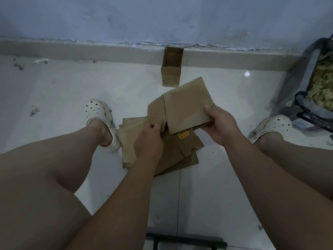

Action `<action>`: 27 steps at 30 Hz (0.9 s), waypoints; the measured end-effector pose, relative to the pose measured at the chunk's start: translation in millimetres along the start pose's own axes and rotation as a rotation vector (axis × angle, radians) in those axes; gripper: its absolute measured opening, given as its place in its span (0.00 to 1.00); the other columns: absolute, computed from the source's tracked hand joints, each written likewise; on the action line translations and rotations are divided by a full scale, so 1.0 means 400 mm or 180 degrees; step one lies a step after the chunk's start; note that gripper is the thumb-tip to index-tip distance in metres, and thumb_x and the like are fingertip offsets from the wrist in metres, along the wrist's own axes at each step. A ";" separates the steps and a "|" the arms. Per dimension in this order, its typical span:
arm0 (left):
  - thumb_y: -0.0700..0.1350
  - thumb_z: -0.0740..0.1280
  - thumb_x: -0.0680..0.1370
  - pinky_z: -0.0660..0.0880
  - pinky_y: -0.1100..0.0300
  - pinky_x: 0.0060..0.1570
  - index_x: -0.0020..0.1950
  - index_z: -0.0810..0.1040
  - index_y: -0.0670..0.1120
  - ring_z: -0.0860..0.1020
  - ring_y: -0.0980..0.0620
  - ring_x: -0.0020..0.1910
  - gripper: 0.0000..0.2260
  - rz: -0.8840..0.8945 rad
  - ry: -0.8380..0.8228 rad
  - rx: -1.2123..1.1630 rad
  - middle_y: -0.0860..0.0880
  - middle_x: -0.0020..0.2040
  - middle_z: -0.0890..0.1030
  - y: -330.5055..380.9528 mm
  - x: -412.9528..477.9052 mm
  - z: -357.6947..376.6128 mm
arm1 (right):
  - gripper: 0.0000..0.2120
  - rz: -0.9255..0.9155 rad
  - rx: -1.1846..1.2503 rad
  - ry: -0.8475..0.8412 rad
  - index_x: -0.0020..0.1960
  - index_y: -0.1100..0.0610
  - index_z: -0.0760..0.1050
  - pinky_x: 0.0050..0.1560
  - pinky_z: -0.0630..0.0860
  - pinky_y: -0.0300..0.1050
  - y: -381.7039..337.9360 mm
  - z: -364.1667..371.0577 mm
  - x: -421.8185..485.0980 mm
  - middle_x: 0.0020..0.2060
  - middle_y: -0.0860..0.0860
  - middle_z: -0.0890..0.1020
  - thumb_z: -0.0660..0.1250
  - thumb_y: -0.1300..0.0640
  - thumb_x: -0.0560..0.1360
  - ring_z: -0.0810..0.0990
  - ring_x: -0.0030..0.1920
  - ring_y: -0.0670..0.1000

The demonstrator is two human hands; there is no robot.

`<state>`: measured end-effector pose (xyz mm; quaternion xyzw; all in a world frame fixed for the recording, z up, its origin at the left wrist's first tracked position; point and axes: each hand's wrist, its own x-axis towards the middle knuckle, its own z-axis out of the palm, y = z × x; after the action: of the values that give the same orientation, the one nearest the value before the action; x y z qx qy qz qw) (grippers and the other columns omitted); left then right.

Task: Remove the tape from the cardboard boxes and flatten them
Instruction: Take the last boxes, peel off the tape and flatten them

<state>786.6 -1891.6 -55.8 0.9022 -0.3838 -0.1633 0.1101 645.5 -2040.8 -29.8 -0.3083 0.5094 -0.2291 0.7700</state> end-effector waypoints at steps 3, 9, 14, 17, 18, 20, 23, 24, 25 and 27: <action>0.52 0.63 0.78 0.75 0.55 0.49 0.62 0.77 0.53 0.77 0.51 0.51 0.13 0.0084 -0.0982 -0.1126 0.51 0.56 0.78 -0.010 0.028 -0.024 | 0.12 -0.0071 0.0018 0.0368 0.64 0.59 0.74 0.46 0.82 0.51 0.024 -0.024 0.022 0.58 0.56 0.80 0.62 0.61 0.81 0.80 0.57 0.56; 0.49 0.61 0.81 0.68 0.62 0.29 0.56 0.75 0.53 0.73 0.58 0.28 0.07 -0.1016 -0.0524 -0.2487 0.55 0.35 0.82 -0.003 0.078 -0.047 | 0.10 0.0171 -0.0266 0.0322 0.61 0.58 0.75 0.50 0.80 0.54 0.105 -0.045 0.047 0.53 0.52 0.82 0.61 0.63 0.81 0.81 0.53 0.53; 0.33 0.65 0.77 0.78 0.64 0.40 0.60 0.73 0.47 0.79 0.52 0.43 0.14 -0.1682 -0.1032 -0.4017 0.45 0.59 0.74 0.014 0.095 -0.020 | 0.06 0.0420 -0.0654 0.0262 0.57 0.54 0.74 0.42 0.79 0.49 0.200 -0.034 0.072 0.54 0.53 0.80 0.62 0.60 0.81 0.80 0.52 0.53; 0.31 0.62 0.78 0.78 0.65 0.46 0.60 0.73 0.46 0.77 0.52 0.50 0.15 -0.1880 -0.1300 -0.4279 0.44 0.59 0.73 0.016 0.088 0.011 | 0.18 0.0629 -0.1466 0.0429 0.67 0.54 0.66 0.44 0.80 0.52 0.254 -0.053 0.100 0.60 0.56 0.74 0.65 0.57 0.79 0.77 0.56 0.57; 0.31 0.61 0.78 0.78 0.64 0.47 0.60 0.74 0.45 0.77 0.52 0.50 0.14 -0.1958 -0.1376 -0.4322 0.43 0.58 0.73 0.013 0.088 0.024 | 0.20 0.0679 -0.1860 0.0398 0.67 0.54 0.64 0.47 0.80 0.54 0.267 -0.057 0.107 0.60 0.56 0.74 0.66 0.57 0.78 0.77 0.56 0.57; 0.31 0.59 0.79 0.79 0.65 0.41 0.59 0.74 0.43 0.79 0.52 0.46 0.13 -0.2246 -0.1434 -0.4481 0.41 0.54 0.76 0.012 0.092 0.043 | 0.20 0.0614 -0.2755 0.0344 0.66 0.55 0.66 0.50 0.79 0.55 0.287 -0.062 0.117 0.57 0.55 0.76 0.68 0.56 0.76 0.78 0.50 0.55; 0.40 0.58 0.82 0.68 0.67 0.22 0.61 0.73 0.40 0.72 0.57 0.26 0.10 -0.2504 -0.1243 -0.4361 0.47 0.37 0.76 0.020 0.098 0.069 | 0.22 0.0397 -0.3508 0.0602 0.66 0.55 0.65 0.45 0.71 0.46 0.306 -0.059 0.128 0.57 0.57 0.75 0.69 0.56 0.75 0.74 0.46 0.53; 0.46 0.60 0.82 0.65 0.66 0.22 0.61 0.74 0.40 0.69 0.57 0.25 0.13 -0.2505 -0.1272 -0.4097 0.48 0.34 0.73 0.022 0.101 0.078 | 0.23 0.0277 -0.3710 0.0715 0.67 0.55 0.65 0.46 0.69 0.45 0.312 -0.056 0.131 0.59 0.58 0.73 0.69 0.56 0.75 0.73 0.50 0.56; 0.53 0.61 0.80 0.67 0.64 0.24 0.59 0.75 0.41 0.70 0.55 0.27 0.17 -0.2469 -0.1388 -0.3787 0.47 0.33 0.73 0.022 0.106 0.086 | 0.24 0.0118 -0.3925 0.0814 0.67 0.55 0.65 0.48 0.67 0.46 0.317 -0.051 0.131 0.61 0.59 0.70 0.69 0.55 0.75 0.72 0.56 0.58; 0.65 0.62 0.74 0.74 0.57 0.38 0.51 0.77 0.44 0.75 0.47 0.38 0.24 -0.2387 -0.1662 -0.3218 0.42 0.43 0.80 0.024 0.110 0.096 | 0.21 -0.0293 -0.4187 0.0941 0.65 0.55 0.67 0.51 0.67 0.47 0.323 -0.036 0.124 0.61 0.58 0.68 0.69 0.53 0.75 0.67 0.61 0.59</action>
<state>794.4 -1932.8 -97.3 0.7429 0.0643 -0.5621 0.3578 655.8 -1986.3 -157.6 -0.6997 0.6293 0.0564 0.3336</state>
